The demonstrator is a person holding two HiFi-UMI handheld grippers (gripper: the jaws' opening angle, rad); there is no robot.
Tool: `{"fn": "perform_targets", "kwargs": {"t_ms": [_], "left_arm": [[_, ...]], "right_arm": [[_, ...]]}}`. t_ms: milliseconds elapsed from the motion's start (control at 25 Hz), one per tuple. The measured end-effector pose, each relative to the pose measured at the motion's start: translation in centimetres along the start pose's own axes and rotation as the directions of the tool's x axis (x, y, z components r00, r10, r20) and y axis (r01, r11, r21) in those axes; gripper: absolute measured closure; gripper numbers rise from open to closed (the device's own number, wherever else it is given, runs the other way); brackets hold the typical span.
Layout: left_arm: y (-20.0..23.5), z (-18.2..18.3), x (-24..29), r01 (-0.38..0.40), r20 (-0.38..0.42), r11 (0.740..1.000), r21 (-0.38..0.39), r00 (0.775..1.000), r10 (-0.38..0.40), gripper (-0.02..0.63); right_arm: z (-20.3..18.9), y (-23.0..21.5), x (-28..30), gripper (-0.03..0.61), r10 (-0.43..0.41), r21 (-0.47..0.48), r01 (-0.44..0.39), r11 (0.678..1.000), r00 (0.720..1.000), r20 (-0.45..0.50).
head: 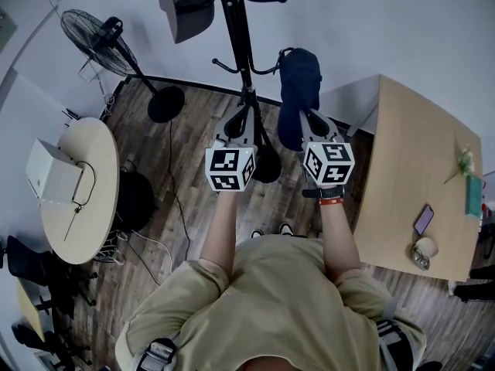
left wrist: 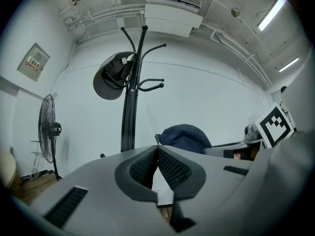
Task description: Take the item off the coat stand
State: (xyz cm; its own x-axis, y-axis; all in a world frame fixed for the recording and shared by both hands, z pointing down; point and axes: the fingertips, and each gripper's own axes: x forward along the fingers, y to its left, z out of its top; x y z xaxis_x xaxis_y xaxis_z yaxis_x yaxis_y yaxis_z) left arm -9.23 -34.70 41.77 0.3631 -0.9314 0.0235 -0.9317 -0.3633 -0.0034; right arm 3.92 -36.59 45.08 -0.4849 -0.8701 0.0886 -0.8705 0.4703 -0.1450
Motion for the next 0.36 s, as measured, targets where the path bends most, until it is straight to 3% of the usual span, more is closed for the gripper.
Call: {"fn": "perform_targets", "kwargs": {"t_ms": [360], "left_arm": [[0.4, 0.0, 0.4, 0.0, 0.0, 1.0, 0.003, 1.0, 0.0, 0.591]], "right_arm": [[3.1, -0.3, -0.8, 0.549, -0.005, -0.004, 0.005, 1.0, 0.997, 0.071]]}}
